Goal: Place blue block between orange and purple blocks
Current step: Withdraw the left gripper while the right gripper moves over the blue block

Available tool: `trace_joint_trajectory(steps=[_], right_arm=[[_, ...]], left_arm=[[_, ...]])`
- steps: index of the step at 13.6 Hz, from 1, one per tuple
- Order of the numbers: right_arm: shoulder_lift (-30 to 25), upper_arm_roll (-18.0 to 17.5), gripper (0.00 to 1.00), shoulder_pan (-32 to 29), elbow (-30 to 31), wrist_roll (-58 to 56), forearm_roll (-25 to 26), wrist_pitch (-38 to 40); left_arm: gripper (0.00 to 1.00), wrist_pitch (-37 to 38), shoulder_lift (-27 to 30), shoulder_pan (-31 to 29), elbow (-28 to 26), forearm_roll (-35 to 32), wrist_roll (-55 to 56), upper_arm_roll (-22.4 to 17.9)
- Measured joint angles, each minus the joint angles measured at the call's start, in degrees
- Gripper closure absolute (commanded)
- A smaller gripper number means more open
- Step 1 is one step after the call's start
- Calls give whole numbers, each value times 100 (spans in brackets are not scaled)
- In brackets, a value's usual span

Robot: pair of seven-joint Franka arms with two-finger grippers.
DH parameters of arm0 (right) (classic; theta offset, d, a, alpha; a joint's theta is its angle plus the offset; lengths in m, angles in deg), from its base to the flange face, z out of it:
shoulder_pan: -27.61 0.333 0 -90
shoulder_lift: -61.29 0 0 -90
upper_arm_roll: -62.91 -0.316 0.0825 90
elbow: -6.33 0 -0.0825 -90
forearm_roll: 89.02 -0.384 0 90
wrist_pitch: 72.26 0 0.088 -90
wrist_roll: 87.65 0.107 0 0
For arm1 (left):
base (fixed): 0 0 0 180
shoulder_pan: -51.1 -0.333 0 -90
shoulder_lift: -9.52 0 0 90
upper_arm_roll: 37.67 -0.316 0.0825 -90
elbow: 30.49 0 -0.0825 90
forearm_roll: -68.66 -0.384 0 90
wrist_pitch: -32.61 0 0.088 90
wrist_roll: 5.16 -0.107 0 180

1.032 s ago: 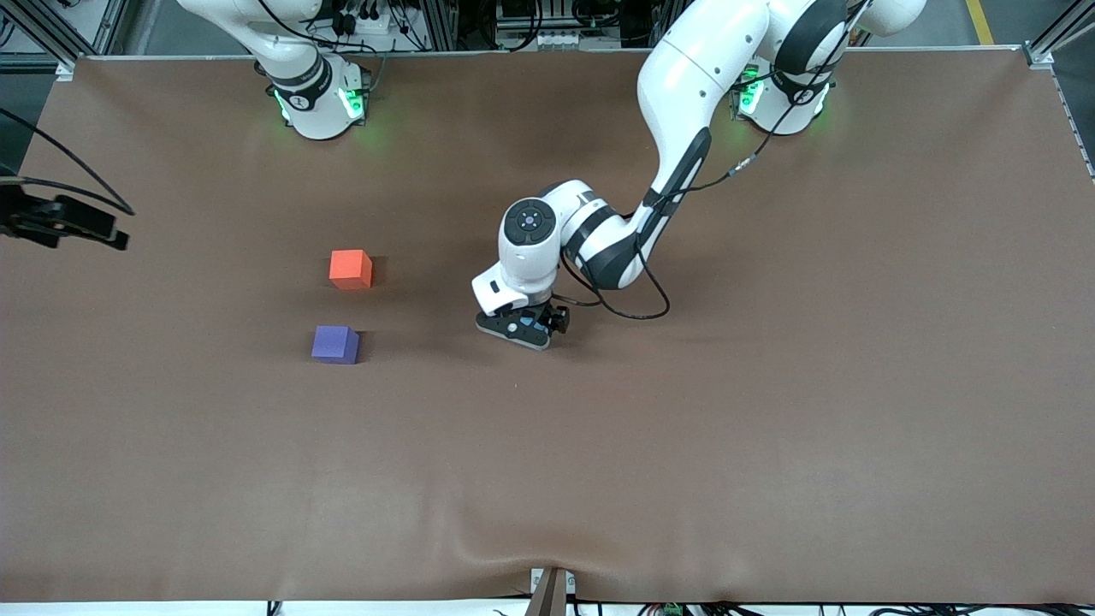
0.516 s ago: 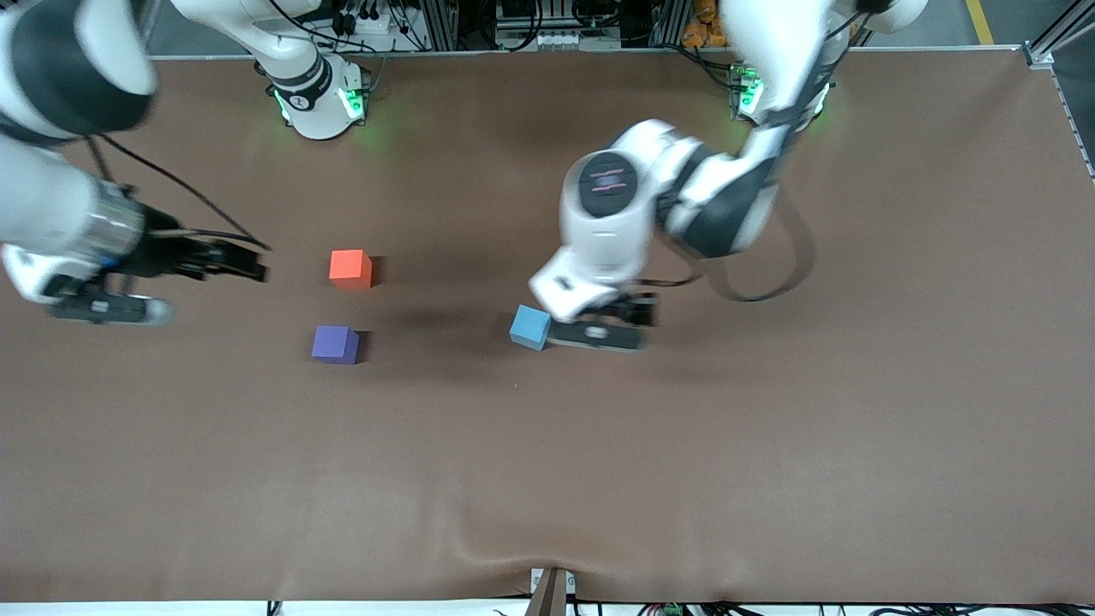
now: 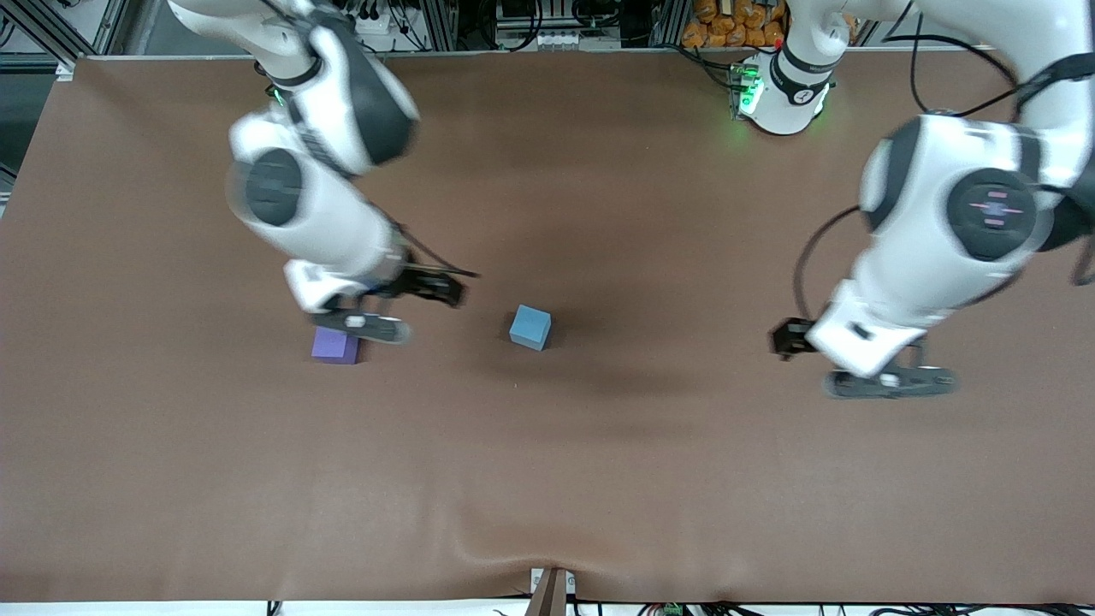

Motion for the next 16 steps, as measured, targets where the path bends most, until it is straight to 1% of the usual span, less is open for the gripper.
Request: trace_joint_trajectory(steps=[2,3,5,7,10,13,15,16], right_arm=[[605,17,0,376,-345,226,66,-133],[906,29,0,537,-504,348,201,-208],[1397,40,0,759,-653,459,423,-428],[1753,54,0,896,-697,528,516,-571],[2034,59,0,916,-731,686,527,-926],[2216,59,0,929,-757,793,530,-1103],[2345,59,0,938,-781,834,530,-1191],[2394,59,5,941,-796,881,530,-1231]], left_arm=[[0,-2,79,-346,-94,0,-126,6],[0,-4,99,-479,-120,0,-163,12],[0,-5,113,-623,-146,0,-204,17],[0,-5,125,-676,-149,0,-204,21],[0,90,286,-748,-148,0,-205,20],[0,253,659,-787,-155,2,-211,28],[0,316,945,-838,-262,5,-224,51],[0,338,1097,-866,-379,8,-224,87]])
